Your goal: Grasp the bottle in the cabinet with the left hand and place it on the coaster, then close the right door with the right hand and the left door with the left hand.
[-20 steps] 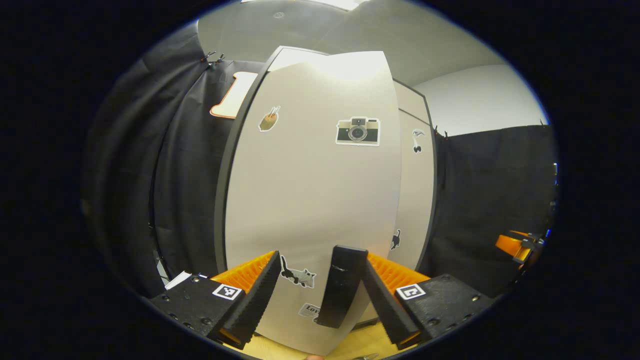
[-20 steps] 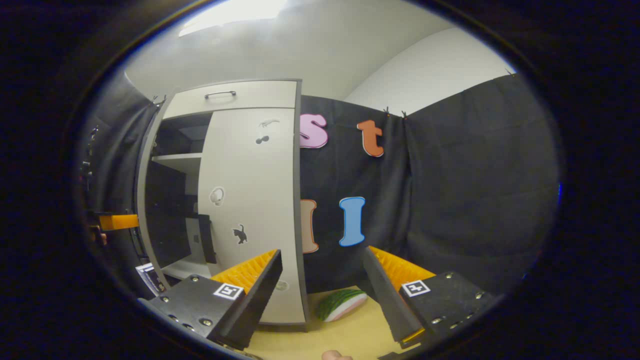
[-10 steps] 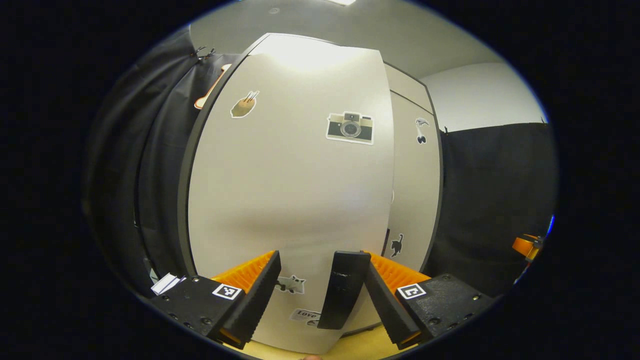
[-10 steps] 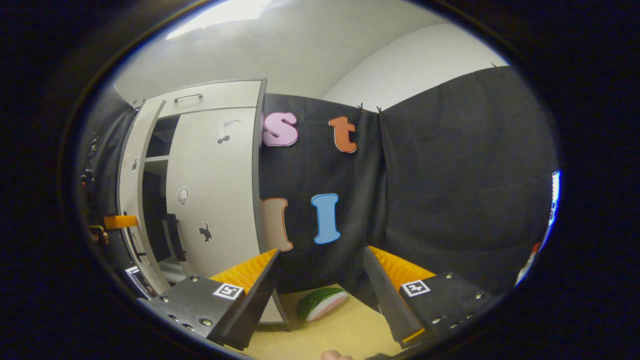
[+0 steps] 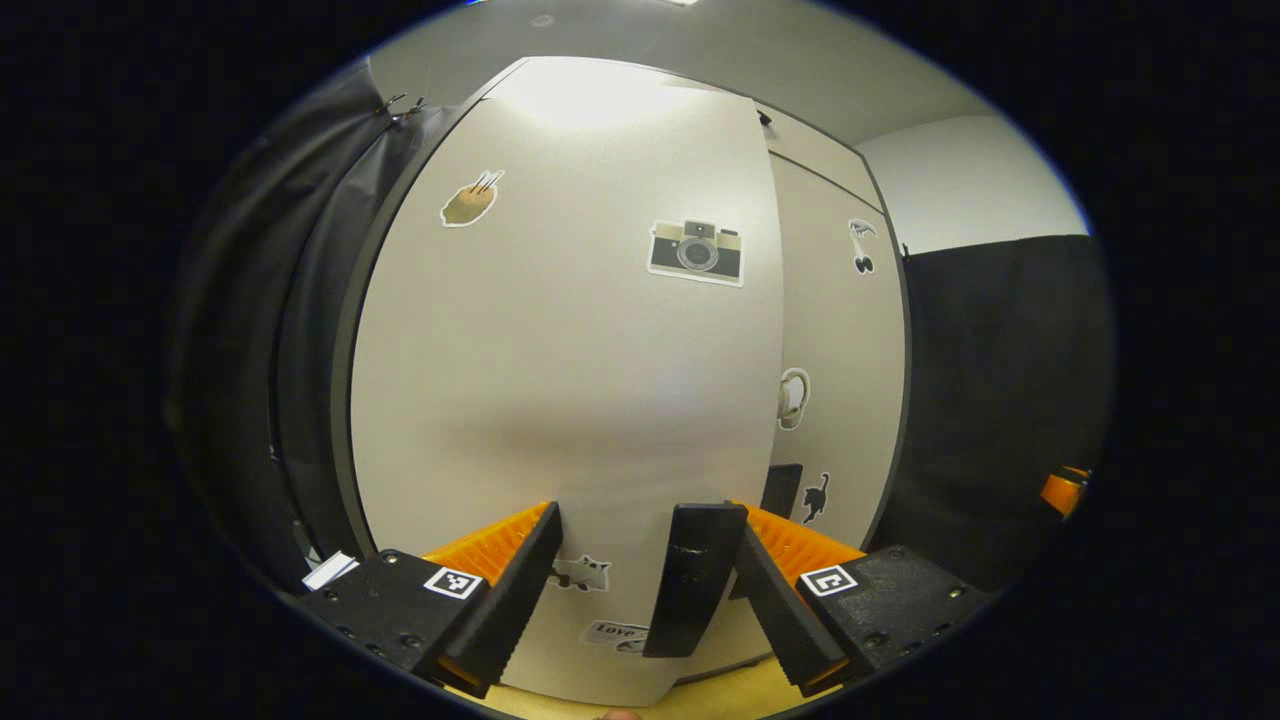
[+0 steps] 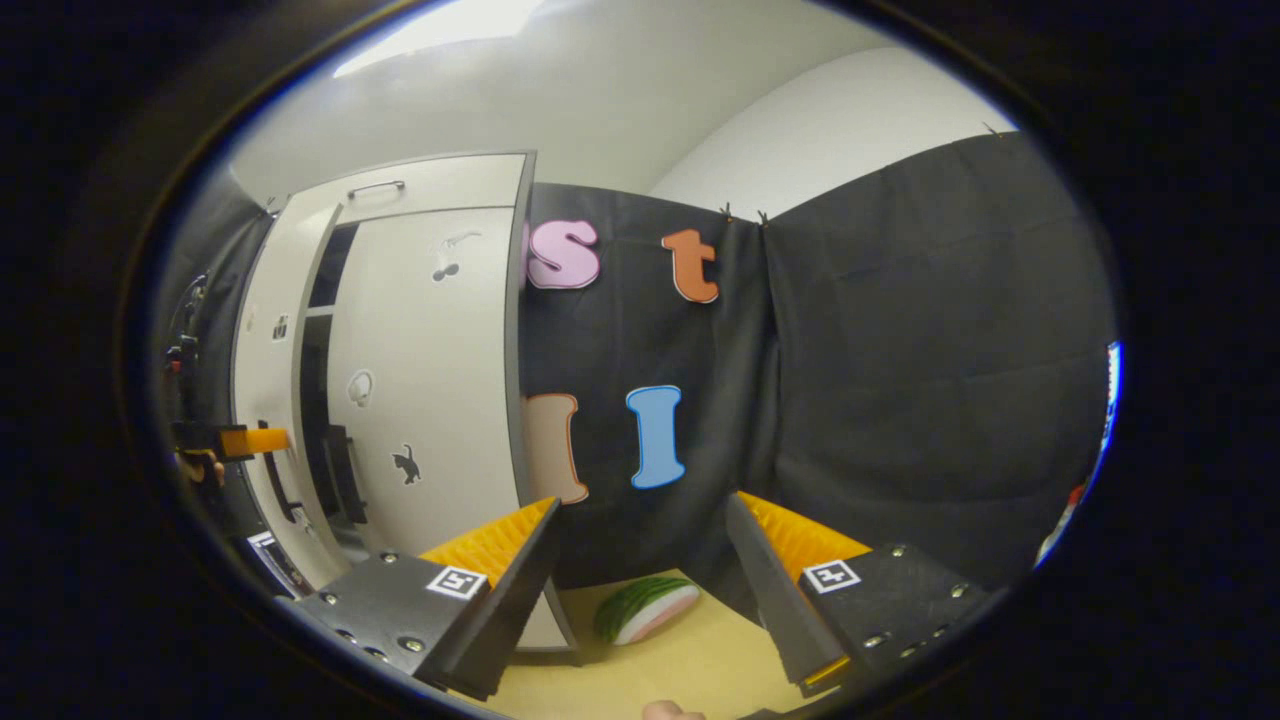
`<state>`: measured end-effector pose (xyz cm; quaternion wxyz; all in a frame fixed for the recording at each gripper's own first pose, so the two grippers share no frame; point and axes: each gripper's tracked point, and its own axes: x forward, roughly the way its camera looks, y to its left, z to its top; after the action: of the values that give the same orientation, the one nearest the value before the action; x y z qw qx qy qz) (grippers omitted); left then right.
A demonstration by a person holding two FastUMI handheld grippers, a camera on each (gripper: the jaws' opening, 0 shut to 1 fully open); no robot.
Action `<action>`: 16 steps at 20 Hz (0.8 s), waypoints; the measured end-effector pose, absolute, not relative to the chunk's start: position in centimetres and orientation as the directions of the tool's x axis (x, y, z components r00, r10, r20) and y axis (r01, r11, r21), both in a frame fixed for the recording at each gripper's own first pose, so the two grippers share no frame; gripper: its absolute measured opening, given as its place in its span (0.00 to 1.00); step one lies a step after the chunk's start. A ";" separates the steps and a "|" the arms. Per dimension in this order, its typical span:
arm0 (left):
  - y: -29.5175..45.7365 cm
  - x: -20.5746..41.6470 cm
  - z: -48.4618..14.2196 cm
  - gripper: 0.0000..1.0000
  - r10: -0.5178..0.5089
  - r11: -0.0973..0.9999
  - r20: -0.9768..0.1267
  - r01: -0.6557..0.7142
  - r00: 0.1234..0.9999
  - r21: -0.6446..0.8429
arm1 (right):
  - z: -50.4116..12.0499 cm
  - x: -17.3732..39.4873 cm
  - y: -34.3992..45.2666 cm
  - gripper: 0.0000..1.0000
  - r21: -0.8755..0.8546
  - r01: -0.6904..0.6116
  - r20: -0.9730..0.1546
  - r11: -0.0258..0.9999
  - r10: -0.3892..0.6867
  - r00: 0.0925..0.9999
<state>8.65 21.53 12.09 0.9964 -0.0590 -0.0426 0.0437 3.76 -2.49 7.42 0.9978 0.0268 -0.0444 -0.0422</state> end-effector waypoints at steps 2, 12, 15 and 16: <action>21.6 9.1 12.1 0.99 0.109 0.989 0.075 -0.100 0.991 -0.110 | 7.5 4.0 -2.5 0.99 0.063 0.079 0.086 0.995 -0.084 0.993; 22.0 11.1 12.0 1.00 0.161 0.983 0.067 -0.154 0.985 -0.099 | 6.8 4.9 -3.6 0.99 0.050 0.098 0.063 0.994 -0.101 0.993; 22.1 11.7 11.9 1.00 0.178 0.981 0.062 -0.172 0.982 -0.094 | 6.5 4.8 -3.4 0.99 0.063 0.090 0.058 0.994 -0.093 0.994; 22.1 11.8 11.9 1.00 0.178 0.981 0.061 -0.172 0.982 -0.094 | 6.5 4.8 -3.5 0.99 0.062 0.089 0.057 0.994 -0.093 0.994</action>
<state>11.84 22.07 11.94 0.9945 -0.0443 -0.0345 0.0881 4.78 -3.50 6.46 0.9981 0.0298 -0.0297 -0.0455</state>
